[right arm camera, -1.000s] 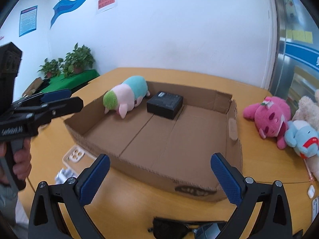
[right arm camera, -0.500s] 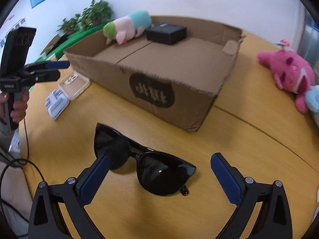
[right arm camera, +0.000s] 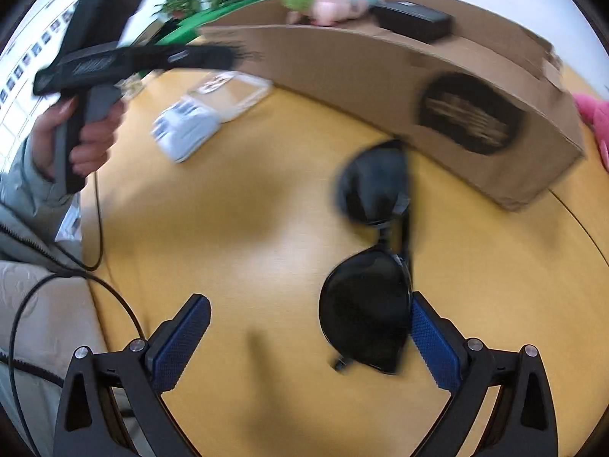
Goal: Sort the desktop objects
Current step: 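Move the left gripper to the black sunglasses and grasp them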
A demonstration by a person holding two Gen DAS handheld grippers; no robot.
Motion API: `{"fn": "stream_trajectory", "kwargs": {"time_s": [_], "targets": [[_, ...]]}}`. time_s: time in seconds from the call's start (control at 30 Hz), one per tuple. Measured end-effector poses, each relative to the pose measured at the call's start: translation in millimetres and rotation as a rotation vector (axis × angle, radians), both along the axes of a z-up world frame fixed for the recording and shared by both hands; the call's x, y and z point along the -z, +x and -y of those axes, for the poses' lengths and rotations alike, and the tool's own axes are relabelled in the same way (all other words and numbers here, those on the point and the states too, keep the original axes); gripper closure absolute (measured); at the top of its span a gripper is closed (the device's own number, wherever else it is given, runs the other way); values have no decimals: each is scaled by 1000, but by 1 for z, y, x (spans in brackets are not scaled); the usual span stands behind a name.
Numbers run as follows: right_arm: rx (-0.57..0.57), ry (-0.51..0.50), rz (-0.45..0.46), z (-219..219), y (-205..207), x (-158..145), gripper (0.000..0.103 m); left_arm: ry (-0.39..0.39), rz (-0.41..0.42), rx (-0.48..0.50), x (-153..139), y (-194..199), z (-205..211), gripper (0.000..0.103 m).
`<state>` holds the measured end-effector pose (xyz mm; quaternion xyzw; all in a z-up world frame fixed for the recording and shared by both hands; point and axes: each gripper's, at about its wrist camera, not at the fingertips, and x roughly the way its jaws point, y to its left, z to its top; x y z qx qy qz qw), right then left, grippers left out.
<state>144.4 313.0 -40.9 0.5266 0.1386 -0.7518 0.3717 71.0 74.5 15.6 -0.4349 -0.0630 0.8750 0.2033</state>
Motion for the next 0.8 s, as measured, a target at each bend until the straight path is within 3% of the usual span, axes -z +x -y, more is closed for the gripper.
{"fn": "stream_trajectory", "kwargs": {"time_s": [0.1, 0.27, 0.4, 0.47, 0.5, 0.67, 0.8], "targets": [[40, 65, -86, 12, 11, 2, 3, 22, 20, 23, 3, 1, -5, 20], [207, 66, -106, 6, 3, 9, 9, 83, 78, 52, 11, 0, -12, 20], [273, 57, -142, 16, 6, 12, 16, 231, 166, 94, 26, -4, -21, 20], [307, 68, -155, 20, 6, 9, 30, 279, 222, 106, 36, -7, -27, 22], [320, 59, -156, 22, 6, 8, 48, 295, 246, 110, 41, -8, -31, 22], [371, -1, -146, 24, 8, 4, 53, 334, 307, 166, 55, -5, -49, 22], [432, -128, -85, 27, 3, 7, 63, 351, 348, 192, 63, -3, -56, 25]]}}
